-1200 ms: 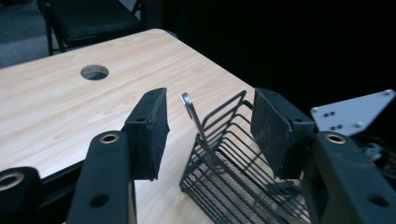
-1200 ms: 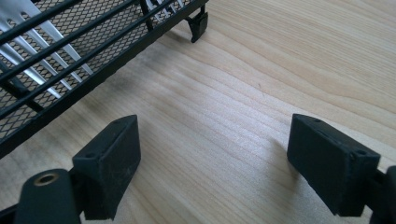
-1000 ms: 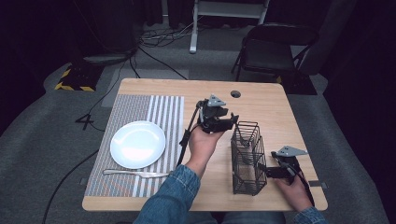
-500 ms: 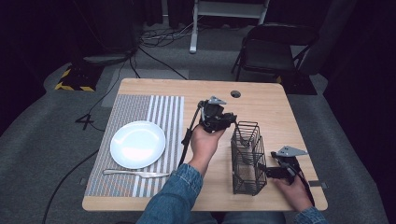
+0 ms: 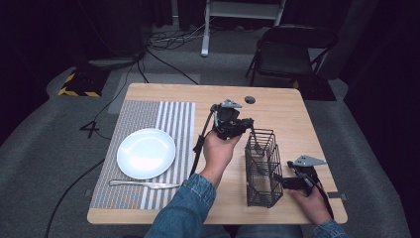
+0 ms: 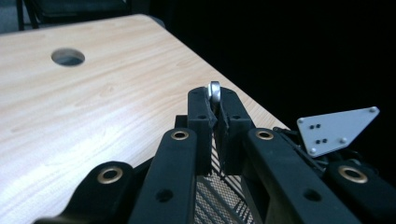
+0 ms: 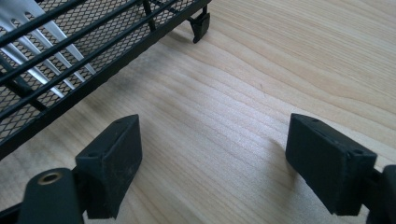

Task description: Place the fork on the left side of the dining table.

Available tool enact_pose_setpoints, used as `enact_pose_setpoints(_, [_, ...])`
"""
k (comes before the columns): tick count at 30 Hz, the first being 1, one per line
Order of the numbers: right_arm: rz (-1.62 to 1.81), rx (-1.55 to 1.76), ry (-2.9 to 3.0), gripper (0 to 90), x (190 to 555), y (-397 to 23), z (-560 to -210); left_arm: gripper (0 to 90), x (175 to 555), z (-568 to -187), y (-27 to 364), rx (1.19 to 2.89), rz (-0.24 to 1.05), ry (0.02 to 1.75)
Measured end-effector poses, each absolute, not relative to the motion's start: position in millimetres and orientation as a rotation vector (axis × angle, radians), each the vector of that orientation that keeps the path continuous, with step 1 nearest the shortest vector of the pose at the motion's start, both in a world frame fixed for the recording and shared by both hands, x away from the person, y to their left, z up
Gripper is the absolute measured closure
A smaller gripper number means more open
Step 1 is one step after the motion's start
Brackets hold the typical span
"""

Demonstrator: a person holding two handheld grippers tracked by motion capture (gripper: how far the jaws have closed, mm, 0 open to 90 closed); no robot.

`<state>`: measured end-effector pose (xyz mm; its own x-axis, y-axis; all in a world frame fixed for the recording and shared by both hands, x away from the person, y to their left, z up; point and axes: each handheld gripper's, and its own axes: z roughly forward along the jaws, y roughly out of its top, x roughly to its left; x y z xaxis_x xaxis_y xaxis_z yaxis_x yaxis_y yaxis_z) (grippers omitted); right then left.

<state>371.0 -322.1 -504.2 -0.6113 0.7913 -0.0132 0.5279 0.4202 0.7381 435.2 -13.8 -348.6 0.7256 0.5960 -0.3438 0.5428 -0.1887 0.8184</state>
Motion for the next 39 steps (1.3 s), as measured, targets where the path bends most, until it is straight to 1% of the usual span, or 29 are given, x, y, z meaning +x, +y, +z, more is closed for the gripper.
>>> enact_pose_setpoints(7, [1.013,1.130,2.320,18.6,371.1,-322.1,-504.3,85.9,425.2,-318.7,-6.9,1.866,0.145,0.846])
enact_pose_setpoints(21, [1.014,1.130,2.321,18.6,371.1,-322.1,-504.2,85.9,411.7,-280.1,12.2,1.821,0.210,0.810])
enact_pose_setpoints(25, [1.014,1.127,2.320,18.6,371.3,-322.2,-504.3,85.9,409.1,-269.0,23.7,1.792,0.236,0.824])
enact_pose_setpoints(26, [1.015,1.126,2.320,18.6,371.4,-322.3,-504.3,85.9,409.1,-264.5,31.6,1.776,0.249,0.837])
enact_pose_setpoints(39, [1.014,1.132,2.321,18.6,371.1,-322.2,-504.2,85.9,413.4,-251.3,75.6,1.709,0.330,0.926])
